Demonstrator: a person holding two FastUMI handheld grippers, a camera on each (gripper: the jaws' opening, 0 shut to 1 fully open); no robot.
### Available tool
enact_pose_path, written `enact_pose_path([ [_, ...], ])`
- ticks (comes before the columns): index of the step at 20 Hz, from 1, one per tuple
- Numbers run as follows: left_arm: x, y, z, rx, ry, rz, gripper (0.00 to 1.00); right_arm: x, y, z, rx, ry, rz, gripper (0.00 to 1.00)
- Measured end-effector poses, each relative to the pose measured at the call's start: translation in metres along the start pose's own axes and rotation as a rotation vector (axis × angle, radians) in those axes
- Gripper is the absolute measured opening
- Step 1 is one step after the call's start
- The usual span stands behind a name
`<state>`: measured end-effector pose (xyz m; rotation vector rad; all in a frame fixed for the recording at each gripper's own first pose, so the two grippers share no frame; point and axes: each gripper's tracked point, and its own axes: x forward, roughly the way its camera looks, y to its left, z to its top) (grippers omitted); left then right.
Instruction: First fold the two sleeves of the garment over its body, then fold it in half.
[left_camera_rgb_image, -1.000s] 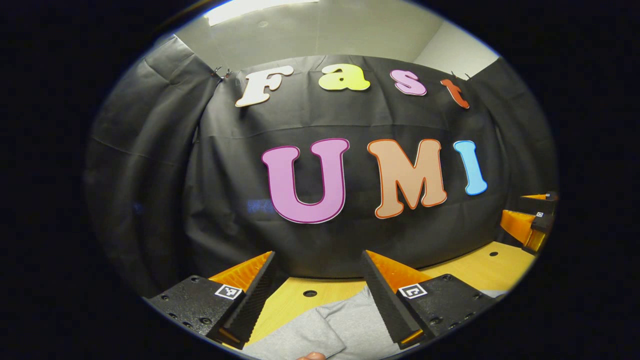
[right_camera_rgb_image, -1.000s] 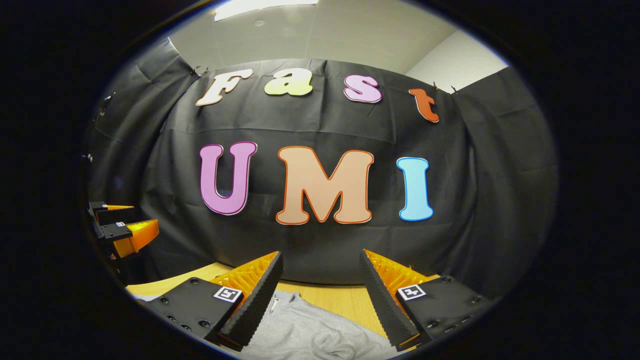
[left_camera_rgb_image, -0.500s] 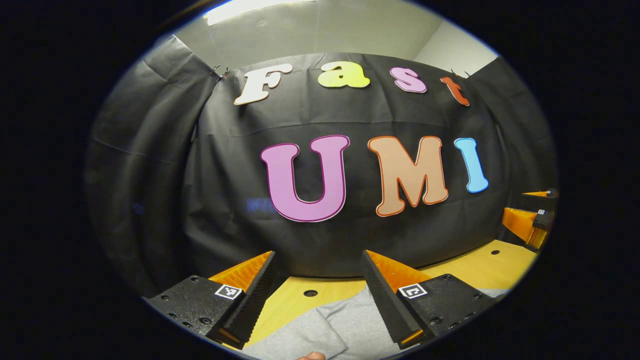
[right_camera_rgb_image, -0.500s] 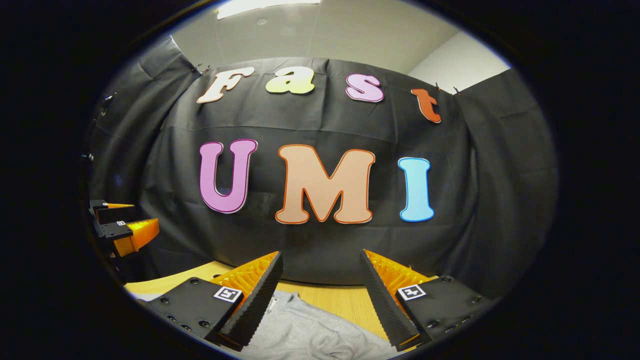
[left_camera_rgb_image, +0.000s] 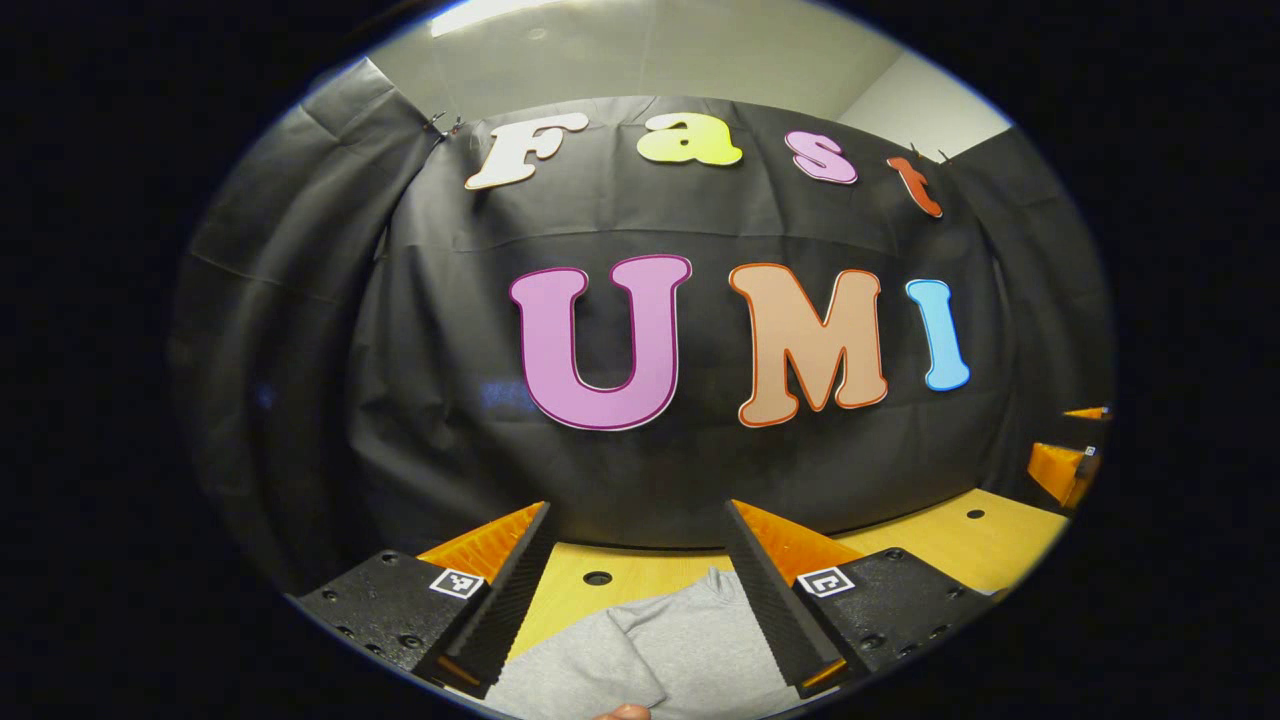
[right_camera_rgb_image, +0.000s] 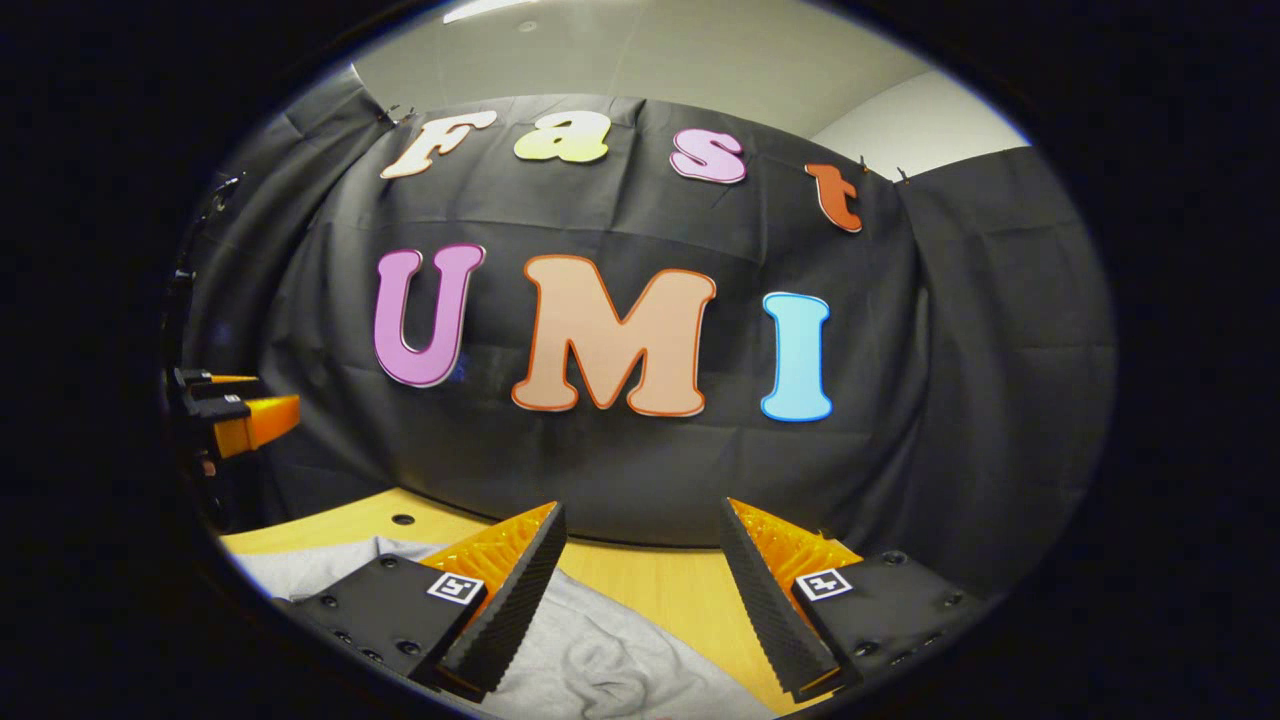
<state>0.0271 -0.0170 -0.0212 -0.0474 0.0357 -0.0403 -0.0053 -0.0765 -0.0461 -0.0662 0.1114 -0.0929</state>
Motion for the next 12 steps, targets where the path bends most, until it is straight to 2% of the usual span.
enact_pose_path([
  [12, 0.012, -0.017, -0.009, 0.001, 0.018, -0.024, 0.97, -0.040, -0.080, -0.076, -0.086, 0.237, -0.055, 0.97],
])
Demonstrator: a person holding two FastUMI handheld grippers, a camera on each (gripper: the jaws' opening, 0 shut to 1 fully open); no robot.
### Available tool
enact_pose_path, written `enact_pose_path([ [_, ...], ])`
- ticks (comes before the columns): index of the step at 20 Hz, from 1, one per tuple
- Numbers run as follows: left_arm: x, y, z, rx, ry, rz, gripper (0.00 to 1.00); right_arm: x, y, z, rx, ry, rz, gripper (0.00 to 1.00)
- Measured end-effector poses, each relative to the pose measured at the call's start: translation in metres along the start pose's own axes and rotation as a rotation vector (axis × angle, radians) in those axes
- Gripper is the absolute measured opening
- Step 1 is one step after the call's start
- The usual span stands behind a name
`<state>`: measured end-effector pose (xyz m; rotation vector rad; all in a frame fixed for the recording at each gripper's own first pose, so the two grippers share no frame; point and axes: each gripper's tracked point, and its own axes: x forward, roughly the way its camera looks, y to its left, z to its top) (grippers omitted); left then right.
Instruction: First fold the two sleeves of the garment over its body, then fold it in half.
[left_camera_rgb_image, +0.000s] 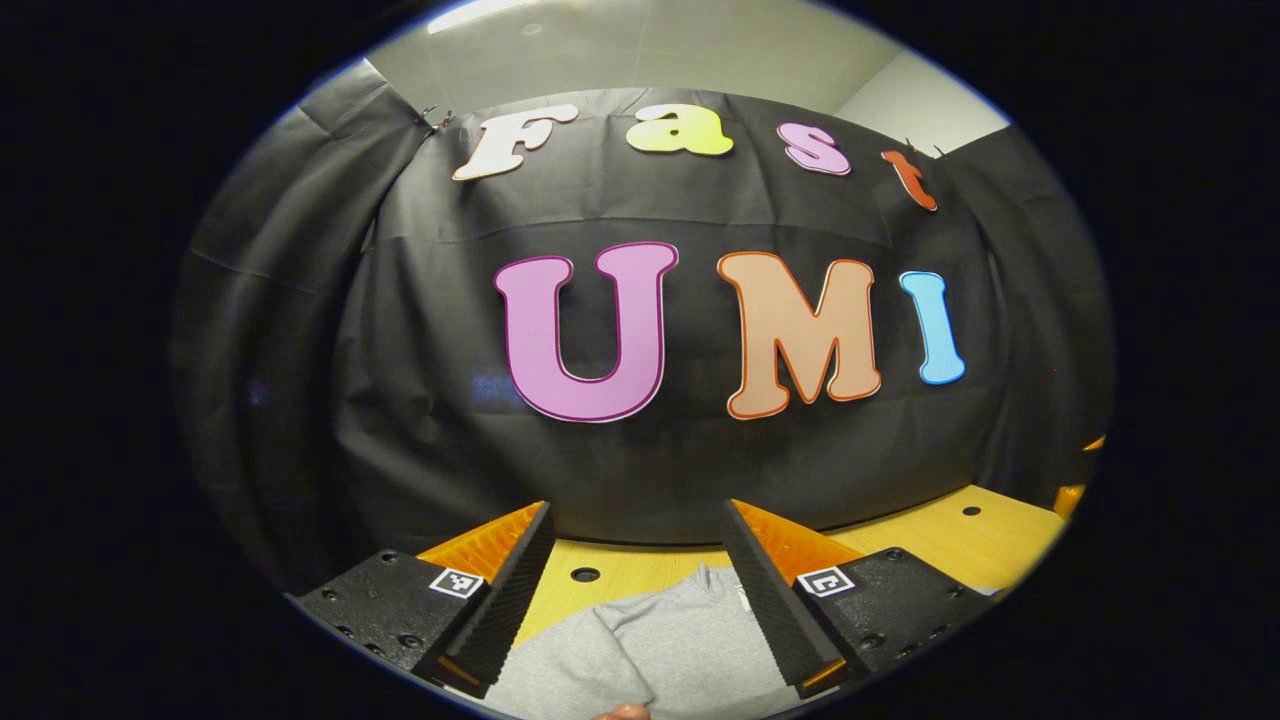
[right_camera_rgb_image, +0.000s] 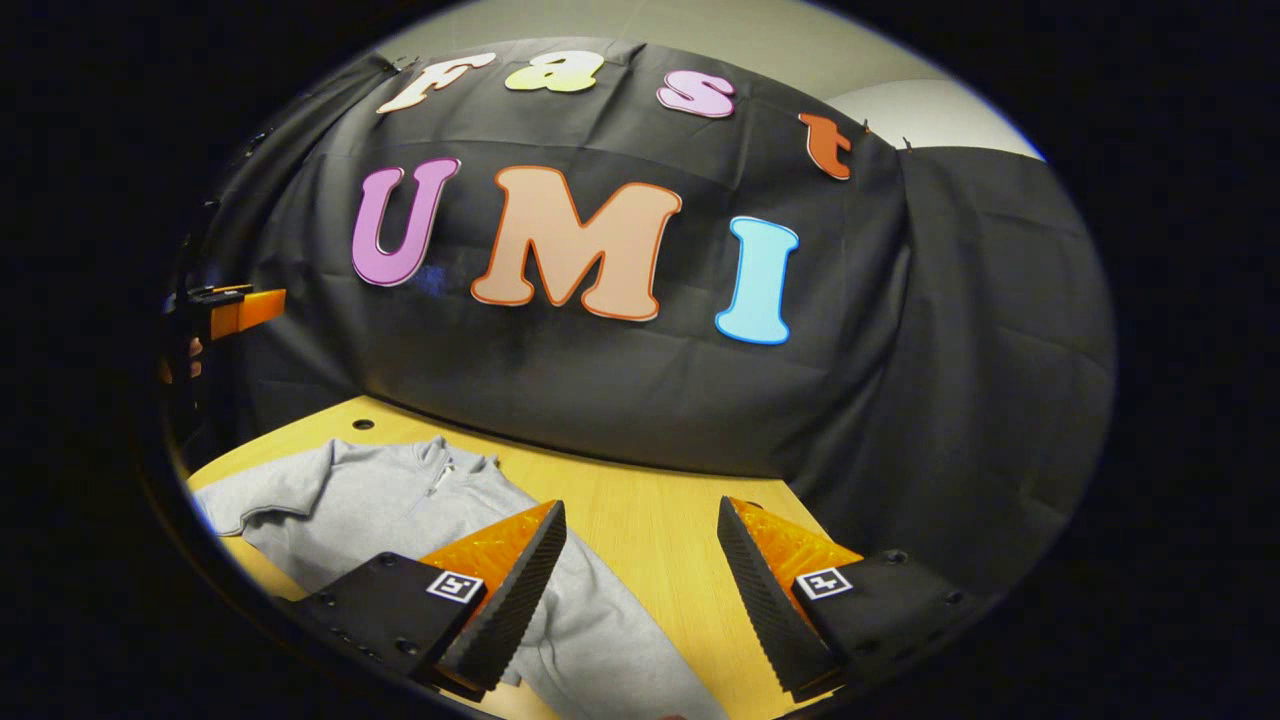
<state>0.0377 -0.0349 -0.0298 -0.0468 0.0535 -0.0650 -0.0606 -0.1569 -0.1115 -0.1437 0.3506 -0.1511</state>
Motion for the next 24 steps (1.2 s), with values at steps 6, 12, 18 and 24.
enact_pose_path([
  [6, 0.005, -0.011, -0.007, -0.009, 0.019, -0.020, 0.98, -0.015, -0.035, -0.046, -0.001, 0.121, -0.055, 0.98],
  [12, 0.008, -0.021, -0.011, -0.017, 0.031, -0.039, 0.98, -0.039, -0.062, -0.103, 0.004, 0.265, -0.082, 0.98],
  [18, 0.010, -0.026, -0.017, -0.017, 0.047, -0.051, 0.98, -0.069, -0.069, -0.164, 0.049, 0.446, -0.038, 0.98],
  [24, 0.011, -0.026, -0.022, -0.015, 0.065, -0.059, 0.98, -0.098, -0.070, -0.229, 0.143, 0.632, -0.022, 0.99],
])
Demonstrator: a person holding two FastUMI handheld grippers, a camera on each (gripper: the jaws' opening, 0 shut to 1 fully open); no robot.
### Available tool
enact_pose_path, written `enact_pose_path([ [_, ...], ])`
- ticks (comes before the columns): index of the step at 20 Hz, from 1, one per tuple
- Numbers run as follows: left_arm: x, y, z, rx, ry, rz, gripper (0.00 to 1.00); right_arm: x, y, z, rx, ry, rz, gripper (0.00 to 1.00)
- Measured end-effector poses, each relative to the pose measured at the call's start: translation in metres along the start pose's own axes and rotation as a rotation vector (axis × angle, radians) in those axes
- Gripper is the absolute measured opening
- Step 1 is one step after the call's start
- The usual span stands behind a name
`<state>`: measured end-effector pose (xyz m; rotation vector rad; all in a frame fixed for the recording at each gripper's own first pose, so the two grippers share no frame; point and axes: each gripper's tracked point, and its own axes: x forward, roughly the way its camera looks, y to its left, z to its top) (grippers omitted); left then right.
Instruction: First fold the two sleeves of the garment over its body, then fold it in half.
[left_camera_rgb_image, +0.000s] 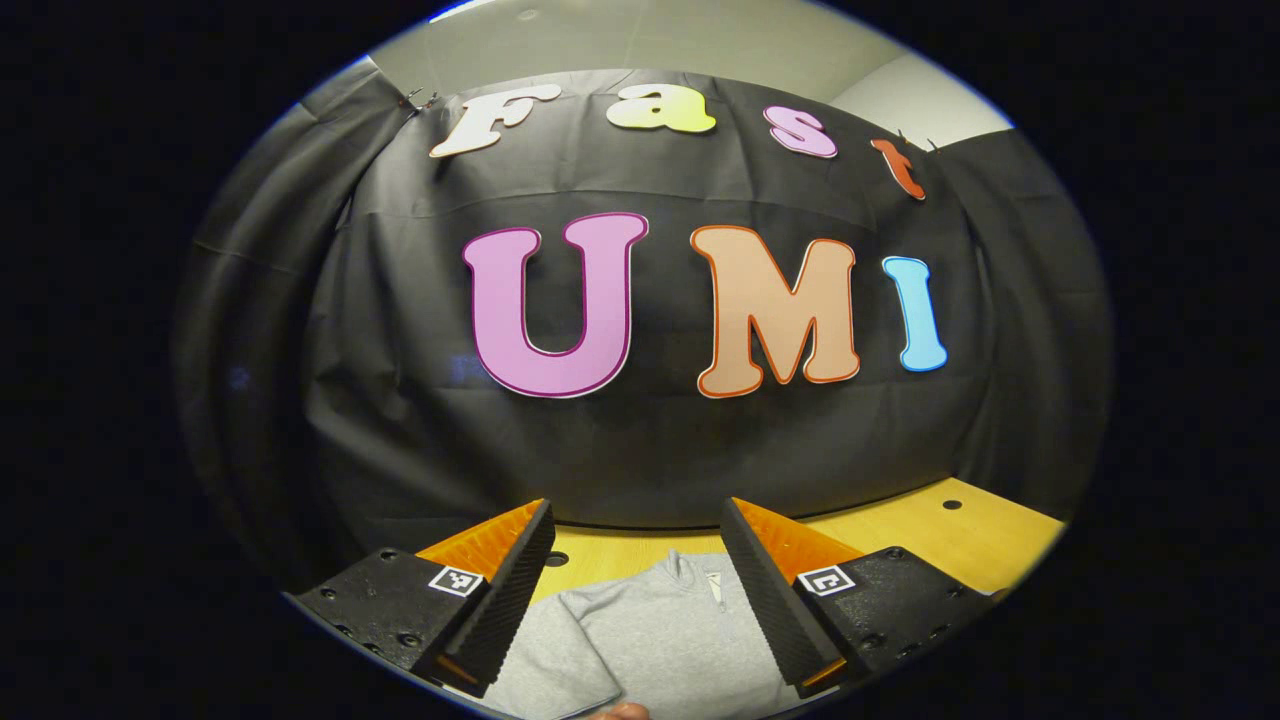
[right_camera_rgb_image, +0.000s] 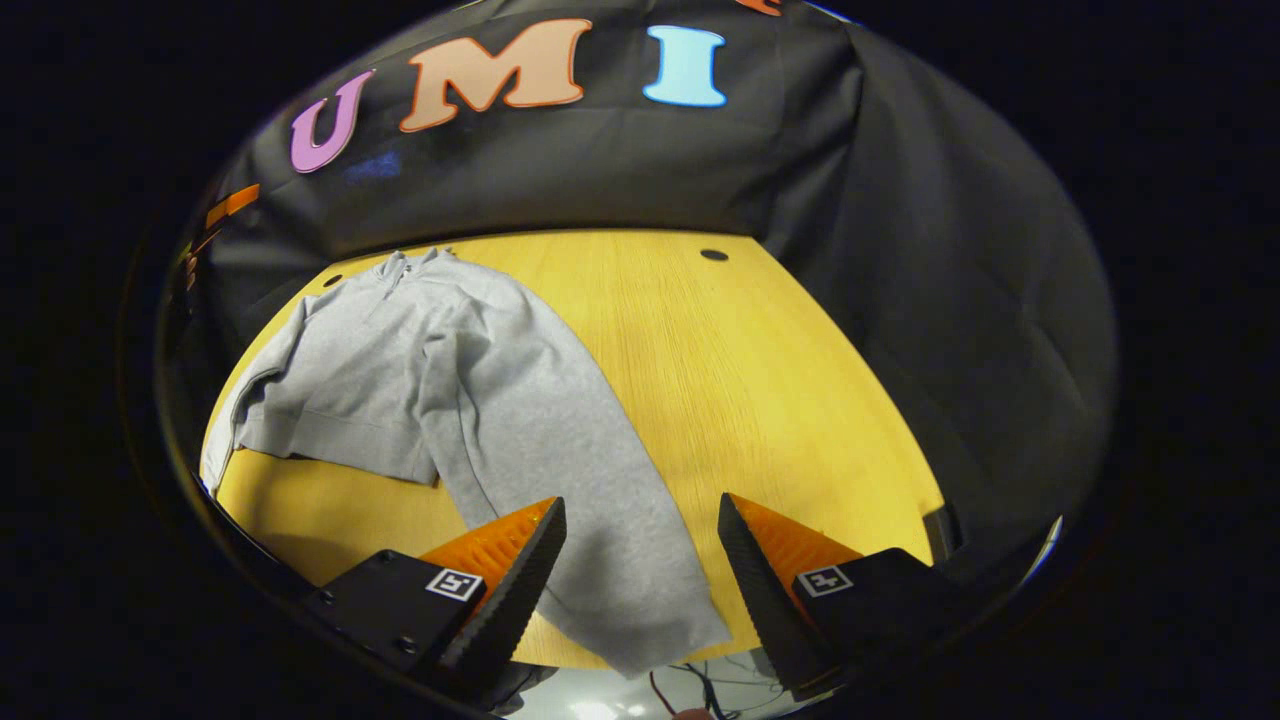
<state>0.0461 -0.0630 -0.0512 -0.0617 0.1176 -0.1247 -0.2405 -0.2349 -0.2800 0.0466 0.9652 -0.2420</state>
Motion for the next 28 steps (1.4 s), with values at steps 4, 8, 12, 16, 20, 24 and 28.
enact_pose_path([
  [4, 0.000, -0.004, 0.001, 0.011, 0.004, -0.016, 0.98, 0.005, -0.005, -0.034, 0.041, 0.094, 0.027, 0.98],
  [8, 0.001, -0.006, 0.000, 0.018, 0.009, -0.025, 0.98, 0.009, -0.015, -0.065, 0.044, 0.174, 0.017, 0.98],
  [12, 0.001, -0.008, -0.001, 0.020, 0.011, -0.029, 0.98, 0.006, -0.020, -0.087, 0.053, 0.229, 0.019, 0.96],
  [16, 0.002, -0.011, -0.003, 0.021, 0.023, -0.041, 0.98, 0.008, -0.013, -0.095, 0.140, 0.271, 0.046, 0.94],
  [20, 0.001, -0.009, -0.003, 0.025, 0.024, -0.035, 0.98, 0.010, 0.003, -0.090, 0.218, 0.306, 0.108, 0.33],
  [24, -0.001, -0.001, -0.004, 0.024, 0.024, -0.020, 0.98, 0.007, 0.012, -0.079, 0.152, 0.289, 0.122, 0.12],
  [28, -0.002, 0.005, -0.006, 0.022, 0.030, -0.008, 0.97, 0.005, 0.024, -0.049, 0.182, 0.239, 0.158, 0.13],
])
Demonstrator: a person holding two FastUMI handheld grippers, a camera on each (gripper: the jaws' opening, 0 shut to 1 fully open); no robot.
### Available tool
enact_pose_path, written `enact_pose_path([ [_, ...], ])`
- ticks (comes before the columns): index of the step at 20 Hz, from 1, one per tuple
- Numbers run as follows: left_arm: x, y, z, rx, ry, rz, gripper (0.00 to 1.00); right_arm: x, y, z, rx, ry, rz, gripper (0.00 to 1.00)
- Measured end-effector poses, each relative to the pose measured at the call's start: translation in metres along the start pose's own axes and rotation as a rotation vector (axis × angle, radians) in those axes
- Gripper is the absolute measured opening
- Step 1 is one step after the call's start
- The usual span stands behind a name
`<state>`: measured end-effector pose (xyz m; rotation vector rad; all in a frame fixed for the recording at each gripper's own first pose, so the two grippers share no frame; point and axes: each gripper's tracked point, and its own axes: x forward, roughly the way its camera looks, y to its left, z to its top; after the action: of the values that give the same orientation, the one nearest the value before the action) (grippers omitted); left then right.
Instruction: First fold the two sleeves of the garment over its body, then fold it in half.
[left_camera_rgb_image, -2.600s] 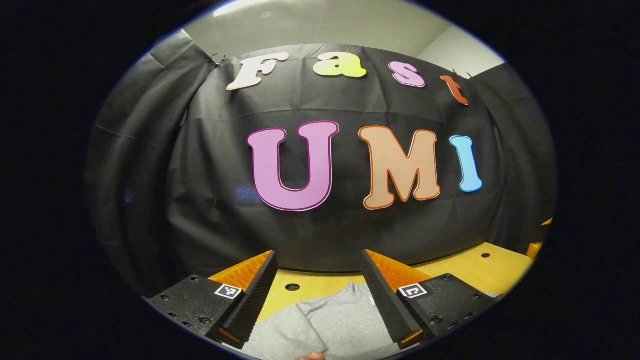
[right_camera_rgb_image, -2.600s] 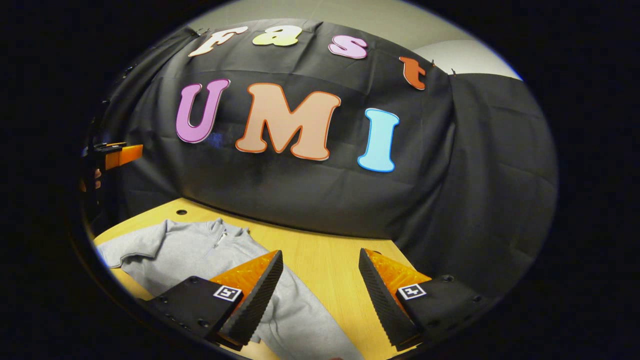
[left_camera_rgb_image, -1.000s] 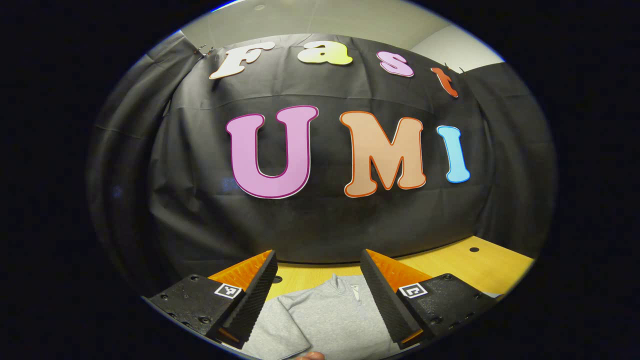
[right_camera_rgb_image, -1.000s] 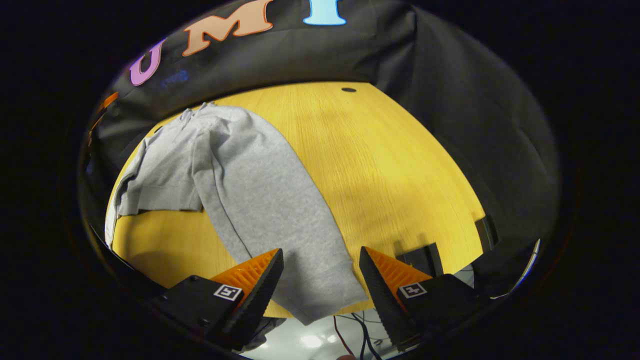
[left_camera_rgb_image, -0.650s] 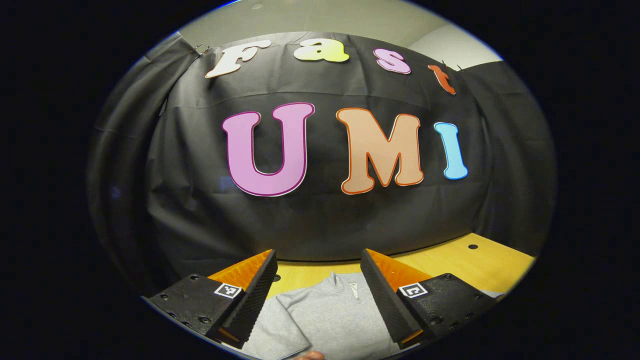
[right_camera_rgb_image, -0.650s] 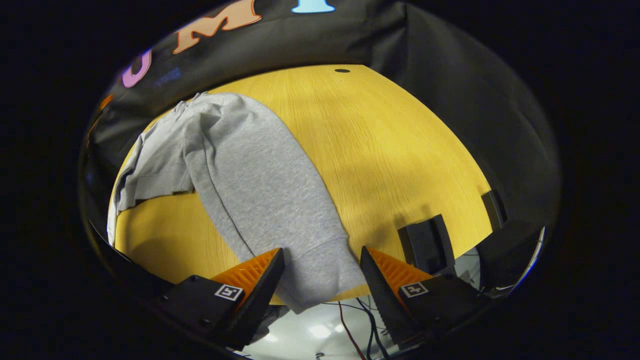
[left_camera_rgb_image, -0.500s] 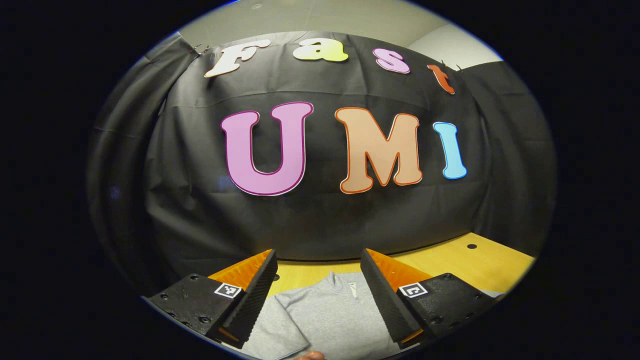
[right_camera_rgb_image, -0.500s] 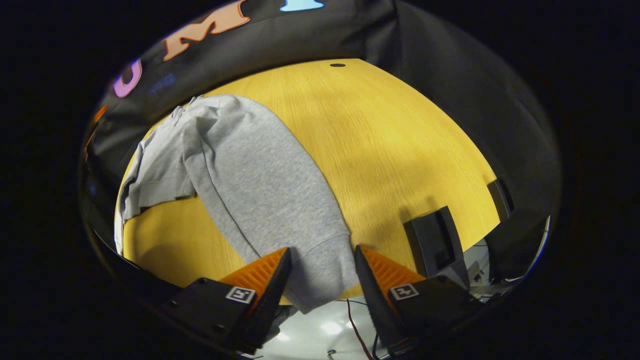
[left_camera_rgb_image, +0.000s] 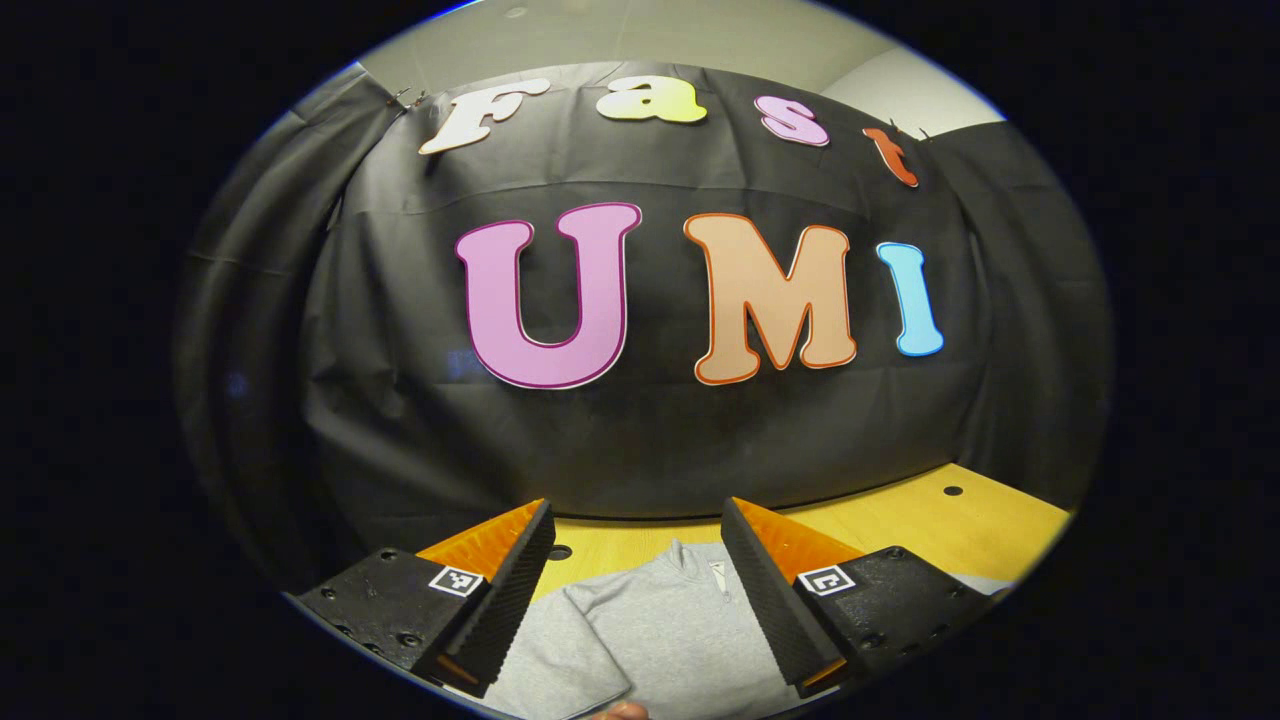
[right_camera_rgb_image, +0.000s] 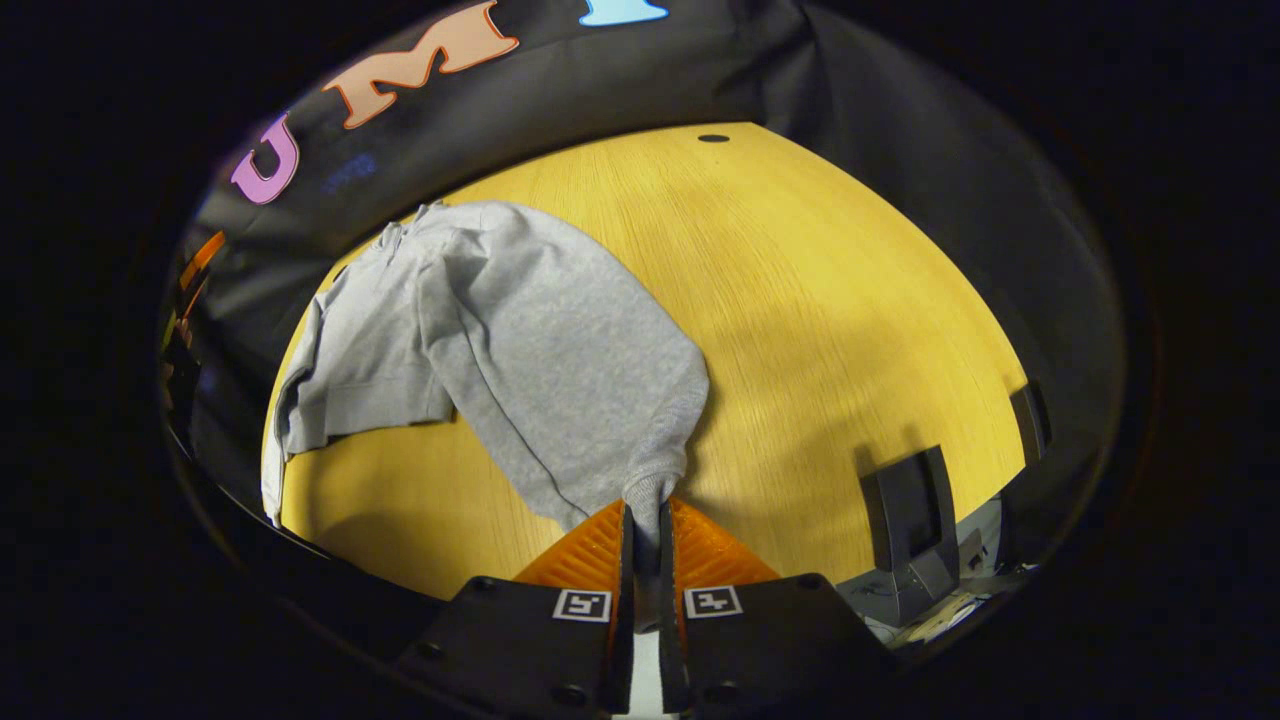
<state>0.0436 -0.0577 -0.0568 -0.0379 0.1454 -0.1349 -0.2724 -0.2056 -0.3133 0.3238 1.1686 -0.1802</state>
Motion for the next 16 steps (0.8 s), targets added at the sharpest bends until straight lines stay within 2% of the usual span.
enact_pose_path([
  [7, -0.003, 0.008, 0.004, 0.006, -0.012, 0.019, 0.98, -0.015, 0.057, 0.098, 0.171, -0.202, 0.134, 0.13],
  [11, -0.007, 0.020, 0.007, 0.016, -0.021, 0.046, 0.98, -0.021, 0.101, 0.150, 0.170, -0.282, 0.235, 0.12],
  [16, -0.021, 0.047, 0.003, 0.023, -0.011, 0.109, 0.97, -0.019, 0.162, 0.201, 0.170, -0.325, 0.351, 0.13],
])
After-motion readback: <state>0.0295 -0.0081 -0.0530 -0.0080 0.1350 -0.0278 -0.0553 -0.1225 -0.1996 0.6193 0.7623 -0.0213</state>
